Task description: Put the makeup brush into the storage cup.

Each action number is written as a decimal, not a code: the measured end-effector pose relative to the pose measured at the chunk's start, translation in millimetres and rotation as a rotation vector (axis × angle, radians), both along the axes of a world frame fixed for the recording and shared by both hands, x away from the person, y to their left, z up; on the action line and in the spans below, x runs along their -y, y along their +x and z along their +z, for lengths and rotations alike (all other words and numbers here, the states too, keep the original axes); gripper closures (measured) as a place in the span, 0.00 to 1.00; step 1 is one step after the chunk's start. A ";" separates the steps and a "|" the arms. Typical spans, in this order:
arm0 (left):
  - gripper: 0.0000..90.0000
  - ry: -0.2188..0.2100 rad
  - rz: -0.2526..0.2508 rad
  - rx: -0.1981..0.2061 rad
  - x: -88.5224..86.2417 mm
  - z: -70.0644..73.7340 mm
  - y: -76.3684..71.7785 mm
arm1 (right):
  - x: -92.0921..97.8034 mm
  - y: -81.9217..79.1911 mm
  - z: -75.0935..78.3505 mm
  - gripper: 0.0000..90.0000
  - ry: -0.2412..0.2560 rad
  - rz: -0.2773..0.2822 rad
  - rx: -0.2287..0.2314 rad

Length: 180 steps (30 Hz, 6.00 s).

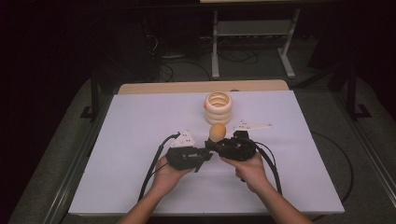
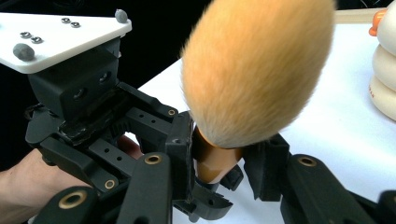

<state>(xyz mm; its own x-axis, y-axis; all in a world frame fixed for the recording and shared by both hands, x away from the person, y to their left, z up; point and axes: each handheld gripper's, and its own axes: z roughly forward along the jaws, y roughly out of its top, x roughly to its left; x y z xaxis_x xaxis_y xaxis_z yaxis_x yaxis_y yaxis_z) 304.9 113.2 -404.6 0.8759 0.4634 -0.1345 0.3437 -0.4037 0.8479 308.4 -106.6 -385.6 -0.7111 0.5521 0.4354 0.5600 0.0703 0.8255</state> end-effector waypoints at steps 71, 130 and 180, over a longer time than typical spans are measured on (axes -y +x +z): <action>0.00 -0.120 0.054 0.090 -120.5 4.1 -33.3 | 40.7 13.0 30.7 0.73 -0.176 -0.021 0.149; 0.00 -0.187 0.077 0.121 -144.8 0.1 -36.4 | 45.3 66.4 84.7 0.73 -0.215 -0.030 0.185; 0.00 -0.196 0.071 0.115 -144.0 1.5 -37.2 | 35.1 125.2 106.5 0.73 -0.174 -0.179 0.242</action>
